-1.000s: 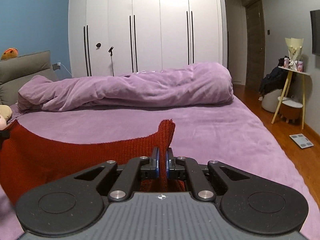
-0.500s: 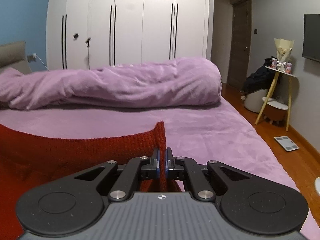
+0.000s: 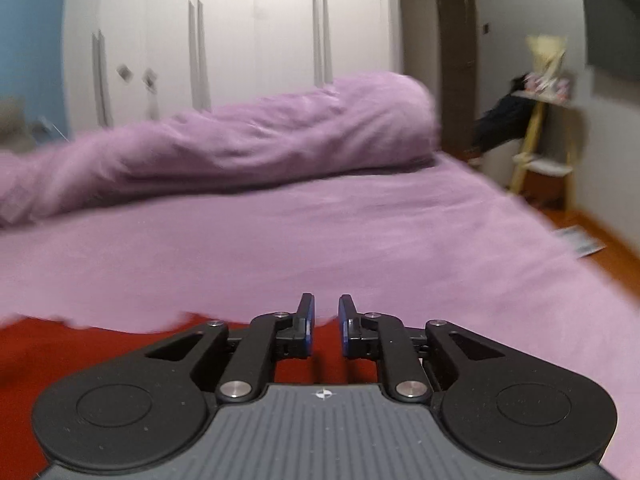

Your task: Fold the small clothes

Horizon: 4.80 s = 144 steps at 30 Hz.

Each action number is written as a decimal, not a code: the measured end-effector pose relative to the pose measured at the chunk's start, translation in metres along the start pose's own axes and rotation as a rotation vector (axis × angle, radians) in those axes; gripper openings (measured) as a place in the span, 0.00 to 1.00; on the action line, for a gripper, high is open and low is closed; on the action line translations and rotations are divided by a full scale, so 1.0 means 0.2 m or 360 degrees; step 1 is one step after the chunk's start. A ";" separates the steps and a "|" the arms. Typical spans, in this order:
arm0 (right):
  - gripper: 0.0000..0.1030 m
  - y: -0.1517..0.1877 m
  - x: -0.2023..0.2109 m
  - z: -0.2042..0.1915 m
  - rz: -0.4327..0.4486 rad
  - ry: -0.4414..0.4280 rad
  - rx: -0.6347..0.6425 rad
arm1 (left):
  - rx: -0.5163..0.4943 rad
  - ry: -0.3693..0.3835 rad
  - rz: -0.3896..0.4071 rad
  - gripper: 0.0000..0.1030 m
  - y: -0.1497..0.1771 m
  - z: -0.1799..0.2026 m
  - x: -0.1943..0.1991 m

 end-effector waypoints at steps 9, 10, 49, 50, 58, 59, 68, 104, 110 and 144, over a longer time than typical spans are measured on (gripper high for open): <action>0.15 0.20 -0.28 -0.30 -0.0281 -0.0702 -0.0229 | -0.0112 0.0056 -0.0213 0.47 0.01 0.18 -0.29; 0.14 0.17 -0.30 -0.24 -0.0277 -0.0632 -0.0204 | -0.0092 0.0002 -0.0245 0.48 0.02 0.14 -0.34; 0.27 0.35 0.33 0.01 -0.0072 -0.0124 -0.0064 | 0.0274 0.0349 -0.0500 0.66 0.44 -0.36 0.57; 0.27 0.37 0.34 -0.08 -0.0093 -0.0184 -0.0026 | 0.0366 0.0446 -0.0549 0.64 0.47 -0.36 0.54; 0.15 0.49 0.34 -0.60 -0.0241 -0.0394 0.0203 | 0.1112 0.0595 -0.0513 0.45 0.45 -0.55 0.23; 0.13 0.50 0.33 -0.63 -0.0246 -0.0385 0.0221 | 0.1189 0.0610 -0.0513 0.37 0.45 -0.57 0.18; 0.02 0.59 0.20 -0.84 -0.0345 -0.0339 0.0173 | 0.1220 0.0654 -0.0447 0.19 0.44 -0.63 0.13; 0.04 0.51 0.64 0.02 -0.0076 -0.0204 -0.0354 | 0.0041 0.0652 -0.0289 0.18 0.10 0.58 0.37; 0.04 0.53 0.63 0.15 -0.0167 -0.0205 -0.0369 | -0.0078 0.0572 -0.0528 0.26 0.33 0.77 0.16; 0.10 0.26 0.18 -0.11 -0.0379 -0.0127 0.0142 | -0.0030 0.0464 -0.0608 0.41 0.48 0.51 0.31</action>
Point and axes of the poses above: each gripper's, at about its wrist camera, not at the fingertips, and x roughly against the way its jaws point, z to its right, y to its underside, the point moved 3 cm from there along -x, roughly the way its jaws point, and after that the axes turned 8 degrees about -z, right-handed, at the moved point
